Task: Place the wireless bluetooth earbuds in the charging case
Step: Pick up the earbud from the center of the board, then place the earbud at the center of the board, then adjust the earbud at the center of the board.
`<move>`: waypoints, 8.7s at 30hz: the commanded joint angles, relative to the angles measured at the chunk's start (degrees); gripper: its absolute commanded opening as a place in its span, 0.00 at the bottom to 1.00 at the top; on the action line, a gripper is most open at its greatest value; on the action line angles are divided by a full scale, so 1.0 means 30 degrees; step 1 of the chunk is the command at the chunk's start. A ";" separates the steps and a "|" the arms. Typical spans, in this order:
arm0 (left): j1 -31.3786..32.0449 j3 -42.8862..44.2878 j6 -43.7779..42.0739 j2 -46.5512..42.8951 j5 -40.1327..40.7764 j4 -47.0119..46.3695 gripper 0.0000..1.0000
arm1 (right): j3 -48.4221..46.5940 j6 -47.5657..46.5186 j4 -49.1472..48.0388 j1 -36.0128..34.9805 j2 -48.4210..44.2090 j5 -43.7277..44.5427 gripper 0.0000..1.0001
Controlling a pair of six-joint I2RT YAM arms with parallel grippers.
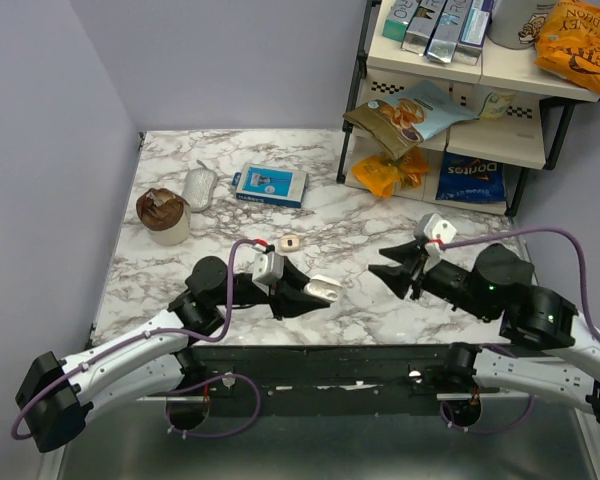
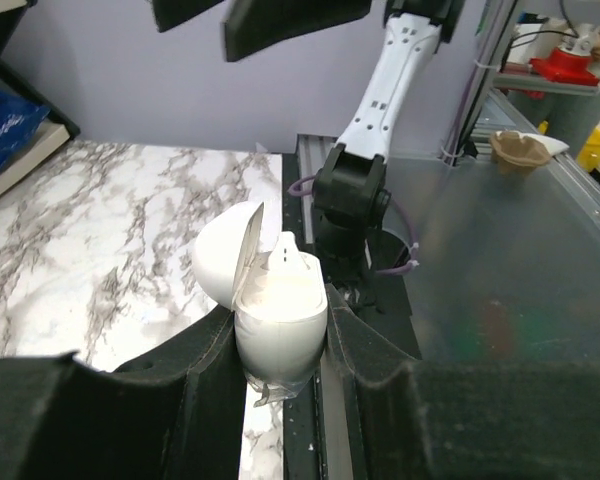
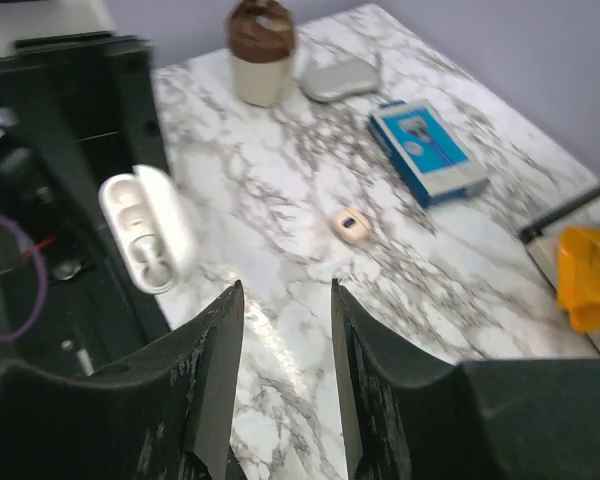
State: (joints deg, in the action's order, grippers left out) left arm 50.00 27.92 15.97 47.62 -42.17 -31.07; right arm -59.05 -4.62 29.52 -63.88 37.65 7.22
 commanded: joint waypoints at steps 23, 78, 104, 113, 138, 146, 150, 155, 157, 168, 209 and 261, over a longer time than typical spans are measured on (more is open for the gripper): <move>0.2172 -0.3975 0.0361 -0.2483 0.8725 -0.3237 0.00 | 0.5620 0.7430 -0.6702 0.6878 1.3903 0.0551 0.37; 0.2465 -0.4005 0.0127 -0.2923 0.9019 -0.2183 0.00 | 0.5590 0.9920 -0.7173 0.7347 1.6485 -0.3112 0.15; 0.2553 -0.3157 -1.0767 0.3343 2.0620 -1.2140 0.00 | 0.1434 1.1209 -0.2400 0.7376 0.3328 -0.6920 0.01; 0.2669 -0.1369 -1.5338 0.8324 2.3460 -1.8085 0.00 | -0.1557 1.0243 -0.0934 0.7318 0.4383 -0.6656 0.01; 0.1236 -0.0751 -0.4420 0.5488 1.5531 -1.1860 0.00 | -0.3407 1.1823 0.1205 0.7347 0.6933 -0.2467 0.01; -0.0432 -0.1573 -0.1253 0.2822 0.8526 -0.8660 0.00 | -0.2145 1.0808 0.0476 0.7347 0.5328 -0.4602 0.01; -0.1485 -0.0522 0.0066 0.1592 0.5426 -0.5299 0.00 | -0.0480 0.7407 -0.0432 0.7347 0.3772 -0.4783 0.01; -0.2485 0.0213 0.2492 0.0828 0.2400 -0.3123 0.00 | 0.4908 0.4385 -0.3240 0.7347 0.3943 -0.4864 0.01; -0.2516 -0.0164 0.3578 0.0856 0.1961 -0.3234 0.00 | 0.6112 0.4587 -0.5584 0.7347 0.4499 -0.5511 0.01; -0.2164 -0.4149 0.7863 -0.1102 0.4530 -0.6934 0.00 | 0.5624 0.4091 -0.6998 0.7347 1.2964 -0.5247 0.01; -0.1988 -0.5294 0.5986 -0.6087 1.0015 -0.2417 0.00 | 0.5767 2.2637 -0.5182 0.8079 1.4485 -0.1383 0.52; -0.1666 -0.5177 0.5928 -0.5471 0.9927 -0.2359 0.00 | 0.0871 0.9861 -0.0581 0.8577 1.6659 -0.1002 0.47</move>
State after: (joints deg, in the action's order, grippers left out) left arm 44.62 12.58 34.06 31.92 -13.04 -37.19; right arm -61.21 20.29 26.46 -38.24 88.42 5.02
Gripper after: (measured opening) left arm 0.372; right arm 0.460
